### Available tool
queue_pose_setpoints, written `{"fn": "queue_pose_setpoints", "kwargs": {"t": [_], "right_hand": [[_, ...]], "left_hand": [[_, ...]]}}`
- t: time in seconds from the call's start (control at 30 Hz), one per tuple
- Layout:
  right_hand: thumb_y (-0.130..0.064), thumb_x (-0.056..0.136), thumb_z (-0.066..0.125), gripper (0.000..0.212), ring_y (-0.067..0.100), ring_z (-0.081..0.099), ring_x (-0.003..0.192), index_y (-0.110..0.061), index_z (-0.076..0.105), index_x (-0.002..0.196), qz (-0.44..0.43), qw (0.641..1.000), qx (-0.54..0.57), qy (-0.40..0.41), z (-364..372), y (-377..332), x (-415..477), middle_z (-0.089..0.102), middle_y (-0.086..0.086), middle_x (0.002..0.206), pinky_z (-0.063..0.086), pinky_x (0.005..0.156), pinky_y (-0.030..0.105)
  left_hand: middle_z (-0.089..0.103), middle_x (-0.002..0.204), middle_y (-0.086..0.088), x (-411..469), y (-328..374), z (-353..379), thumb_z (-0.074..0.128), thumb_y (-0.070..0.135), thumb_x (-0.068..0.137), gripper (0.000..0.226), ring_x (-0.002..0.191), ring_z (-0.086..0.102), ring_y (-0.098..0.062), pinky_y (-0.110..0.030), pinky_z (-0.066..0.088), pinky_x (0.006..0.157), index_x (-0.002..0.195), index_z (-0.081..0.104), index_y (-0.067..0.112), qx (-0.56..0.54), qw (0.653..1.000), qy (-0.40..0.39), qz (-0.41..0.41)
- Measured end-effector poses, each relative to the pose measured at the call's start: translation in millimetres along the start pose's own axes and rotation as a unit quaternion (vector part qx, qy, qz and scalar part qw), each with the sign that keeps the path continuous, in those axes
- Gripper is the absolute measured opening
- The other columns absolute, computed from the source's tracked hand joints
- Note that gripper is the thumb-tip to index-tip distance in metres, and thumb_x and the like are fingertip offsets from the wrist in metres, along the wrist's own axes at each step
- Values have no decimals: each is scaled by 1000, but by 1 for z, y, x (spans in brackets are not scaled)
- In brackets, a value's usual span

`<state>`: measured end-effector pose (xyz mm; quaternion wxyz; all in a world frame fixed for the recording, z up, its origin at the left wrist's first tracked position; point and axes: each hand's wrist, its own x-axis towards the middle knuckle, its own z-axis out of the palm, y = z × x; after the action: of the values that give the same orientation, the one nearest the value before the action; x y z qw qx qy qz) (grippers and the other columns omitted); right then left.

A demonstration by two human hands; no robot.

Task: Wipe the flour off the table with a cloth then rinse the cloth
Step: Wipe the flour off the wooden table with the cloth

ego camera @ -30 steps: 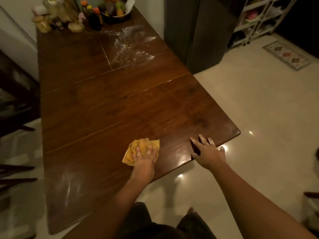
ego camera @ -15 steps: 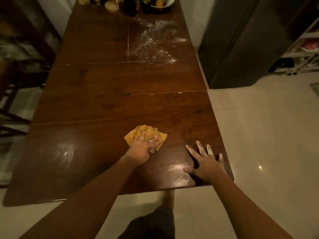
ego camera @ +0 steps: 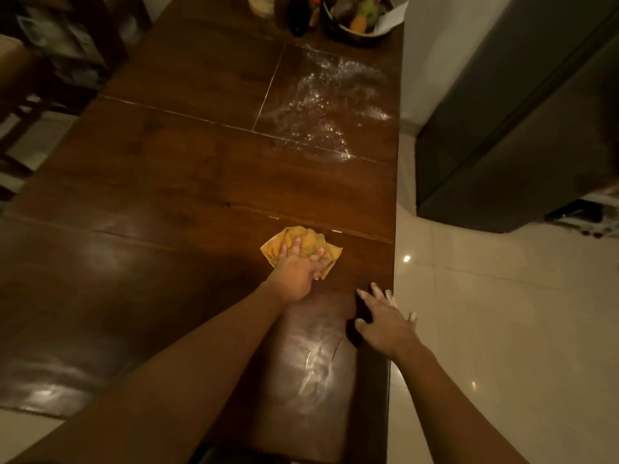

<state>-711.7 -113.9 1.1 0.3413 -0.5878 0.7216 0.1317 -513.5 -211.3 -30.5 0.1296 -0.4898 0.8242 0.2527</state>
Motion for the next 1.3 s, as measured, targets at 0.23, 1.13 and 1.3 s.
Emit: {"fn": "queue_pose_setpoints", "kwargs": {"t": [0.23, 1.13, 1.3], "right_hand": [[-40, 95, 52, 62, 28, -3, 154, -48, 27, 151, -56, 998, -6, -21, -39, 15, 39, 3, -15, 167, 1, 115, 68], [-39, 96, 50, 52, 32, -1, 153, -44, 36, 146, -385, 922, -46, 9, -206, 40, 199, 21, -2, 163, 8, 120, 56], [-37, 99, 49, 65, 30, -15, 152, -41, 17, 155, -452, 880, -143, 36, -212, -13, 249, -9, 1, 167, 3, 122, 56]], "left_hand": [[43, 148, 4, 50, 37, -15, 38, 16, 99, 45, 143, 22, -33, -48, 23, 113, 138, 42, 38, -2, 992, 69, -110], [21, 156, -7, 121, 17, -81, 39, 53, 94, 51, 144, 16, -33, -72, -1, 106, 143, 27, 42, -274, 820, 174, -471], [-9, 160, -6, 163, -13, -69, 16, 63, 94, 52, 142, -14, -46, -73, -11, 102, 144, 3, 54, -180, 845, 196, -464]]}}
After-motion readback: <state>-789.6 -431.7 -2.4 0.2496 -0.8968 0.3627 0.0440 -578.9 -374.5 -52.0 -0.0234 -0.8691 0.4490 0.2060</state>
